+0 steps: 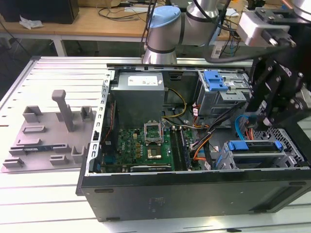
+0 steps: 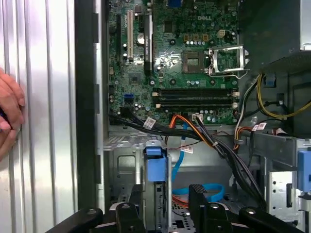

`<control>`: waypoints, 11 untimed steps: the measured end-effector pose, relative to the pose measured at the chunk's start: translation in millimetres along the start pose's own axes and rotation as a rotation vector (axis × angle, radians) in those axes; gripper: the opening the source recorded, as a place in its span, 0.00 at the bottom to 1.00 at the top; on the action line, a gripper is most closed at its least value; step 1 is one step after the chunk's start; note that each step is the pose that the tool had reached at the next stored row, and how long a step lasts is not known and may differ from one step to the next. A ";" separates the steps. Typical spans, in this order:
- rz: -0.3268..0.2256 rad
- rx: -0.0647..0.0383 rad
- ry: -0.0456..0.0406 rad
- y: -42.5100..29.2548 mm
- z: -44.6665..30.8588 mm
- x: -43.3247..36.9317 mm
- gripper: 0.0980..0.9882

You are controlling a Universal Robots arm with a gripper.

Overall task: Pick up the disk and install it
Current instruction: 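Insert the first disk wire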

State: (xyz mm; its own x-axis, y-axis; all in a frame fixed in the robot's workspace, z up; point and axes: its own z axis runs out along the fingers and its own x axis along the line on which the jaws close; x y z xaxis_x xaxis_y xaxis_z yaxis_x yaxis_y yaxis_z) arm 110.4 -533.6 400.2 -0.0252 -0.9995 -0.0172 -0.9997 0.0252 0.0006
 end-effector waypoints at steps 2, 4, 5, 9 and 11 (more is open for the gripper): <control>0.000 0.000 0.0123 0.4 0.3 -13.6 0.45; 0.000 0.001 0.0218 0.5 0.4 -23.4 0.45; 0.000 0.001 0.0259 0.6 0.6 -28.1 0.45; 0.000 0.001 0.0703 0.9 0.9 -48.9 0.45; 0.000 0.001 0.1337 0.8 1.0 -56.6 0.45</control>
State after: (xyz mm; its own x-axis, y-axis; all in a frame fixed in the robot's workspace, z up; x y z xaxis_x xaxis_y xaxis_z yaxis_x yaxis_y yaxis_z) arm 111.0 -477.0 400.2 -0.0250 -0.9929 0.1162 -0.9997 0.0252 0.0000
